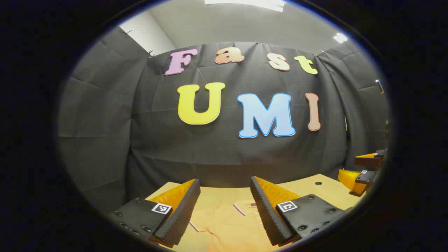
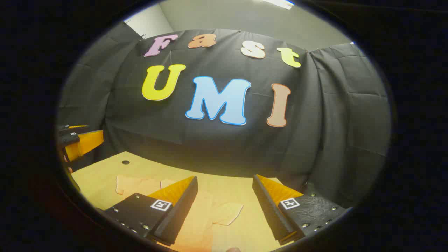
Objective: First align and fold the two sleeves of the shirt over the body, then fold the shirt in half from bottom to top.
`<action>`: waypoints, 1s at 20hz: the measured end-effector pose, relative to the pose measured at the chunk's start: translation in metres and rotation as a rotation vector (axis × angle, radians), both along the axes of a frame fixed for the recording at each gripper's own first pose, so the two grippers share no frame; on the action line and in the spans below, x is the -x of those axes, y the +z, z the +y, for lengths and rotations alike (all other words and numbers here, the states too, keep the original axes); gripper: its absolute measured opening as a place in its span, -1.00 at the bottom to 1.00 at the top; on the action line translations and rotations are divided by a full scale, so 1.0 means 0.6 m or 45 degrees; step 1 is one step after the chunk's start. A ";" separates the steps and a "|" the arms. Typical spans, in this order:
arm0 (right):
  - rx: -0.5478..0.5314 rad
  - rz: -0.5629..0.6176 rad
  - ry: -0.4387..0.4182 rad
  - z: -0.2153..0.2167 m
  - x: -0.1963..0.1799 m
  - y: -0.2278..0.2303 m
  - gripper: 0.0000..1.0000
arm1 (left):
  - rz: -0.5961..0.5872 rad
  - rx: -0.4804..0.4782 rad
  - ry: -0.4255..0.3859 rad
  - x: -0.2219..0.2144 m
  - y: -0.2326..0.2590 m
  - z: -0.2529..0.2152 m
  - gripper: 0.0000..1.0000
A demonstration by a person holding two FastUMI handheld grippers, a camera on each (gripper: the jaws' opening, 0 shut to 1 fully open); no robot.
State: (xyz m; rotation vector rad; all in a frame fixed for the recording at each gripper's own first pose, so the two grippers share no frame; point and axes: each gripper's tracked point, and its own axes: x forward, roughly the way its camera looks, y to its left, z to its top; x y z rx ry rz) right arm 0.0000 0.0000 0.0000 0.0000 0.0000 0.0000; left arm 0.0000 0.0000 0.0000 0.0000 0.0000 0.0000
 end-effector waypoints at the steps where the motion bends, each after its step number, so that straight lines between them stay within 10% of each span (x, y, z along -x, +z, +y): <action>1: -0.007 0.004 0.005 0.000 -0.001 0.000 0.94 | 0.004 0.000 0.004 -0.001 0.000 -0.001 0.89; 20: -0.059 0.130 0.056 -0.015 -0.067 -0.080 0.93 | 0.123 0.030 0.130 0.028 -0.020 0.016 0.89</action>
